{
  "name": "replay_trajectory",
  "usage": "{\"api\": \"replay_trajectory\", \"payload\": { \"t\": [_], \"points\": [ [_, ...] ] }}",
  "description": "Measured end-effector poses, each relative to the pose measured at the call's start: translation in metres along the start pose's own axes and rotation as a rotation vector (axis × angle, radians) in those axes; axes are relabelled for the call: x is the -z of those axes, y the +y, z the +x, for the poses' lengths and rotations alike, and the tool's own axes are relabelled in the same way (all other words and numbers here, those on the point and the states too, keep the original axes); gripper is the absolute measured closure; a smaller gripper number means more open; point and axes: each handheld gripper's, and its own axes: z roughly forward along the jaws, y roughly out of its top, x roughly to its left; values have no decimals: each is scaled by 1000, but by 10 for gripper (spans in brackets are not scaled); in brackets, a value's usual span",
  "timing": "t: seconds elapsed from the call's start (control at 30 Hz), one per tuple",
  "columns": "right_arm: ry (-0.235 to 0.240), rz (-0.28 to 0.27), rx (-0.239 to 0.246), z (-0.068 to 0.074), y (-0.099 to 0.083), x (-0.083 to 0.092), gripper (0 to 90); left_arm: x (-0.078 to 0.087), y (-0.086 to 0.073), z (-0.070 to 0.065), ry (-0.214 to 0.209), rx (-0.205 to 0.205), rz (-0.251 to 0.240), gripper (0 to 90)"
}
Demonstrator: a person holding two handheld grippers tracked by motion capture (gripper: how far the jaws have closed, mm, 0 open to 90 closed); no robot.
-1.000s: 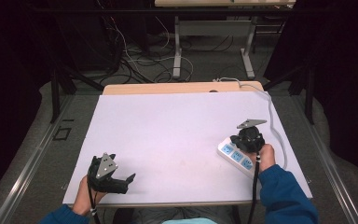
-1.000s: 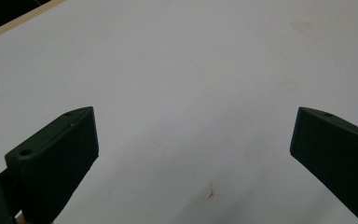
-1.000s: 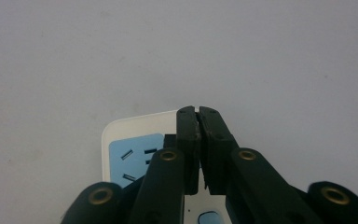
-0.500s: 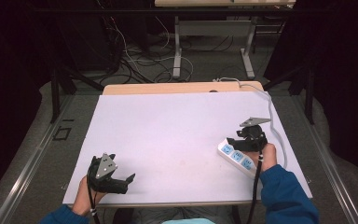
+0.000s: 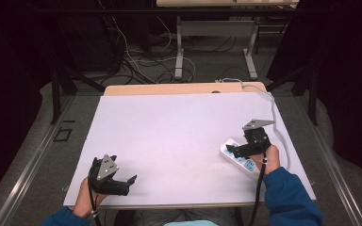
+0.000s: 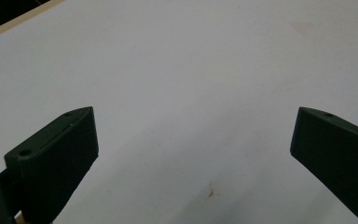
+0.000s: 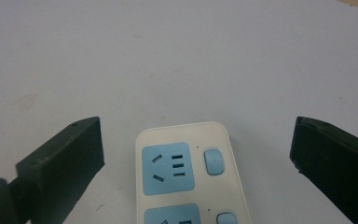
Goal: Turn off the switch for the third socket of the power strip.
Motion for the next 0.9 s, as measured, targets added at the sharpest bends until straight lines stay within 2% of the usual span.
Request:
{"api": "replay_trajectory", "payload": {
  "t": [0.27, 0.4, 0.43, 0.5, 0.57, 0.6, 0.63, 0.77, 0.9],
  "points": [
    [29, -1, 27, 8, 0, 3, 0, 0, 0, 0, 1, 0, 1, 5],
    [43, -8, 24, 12, 0, 5, 0, 0, 0, 2, 13, -21, 7, 5],
    [45, -5, 25, 13, 0, 6, 0, 0, 0, 1, 5, -8, 7, 5],
    [56, -12, 30, 15, -1, 6, 0, 0, 0, 2, 15, -15, 5, 5],
    [57, -15, 38, 17, -1, 7, 0, 0, 0, 1, 8, -7, 3, 5],
    [56, -12, 45, 18, -1, 8, 0, 0, 0, 0, 6, -4, 2, 5],
    [63, -4, 28, 20, -1, 8, 0, 0, 0, 0, 5, -3, 3, 5],
    [72, 19, 42, 23, -4, 6, 0, 0, 0, 2, 14, -21, 8, 5],
    [77, 29, 50, 27, -5, 6, 0, 0, 0, 2, 14, -22, 9, 5]
  ]
}}
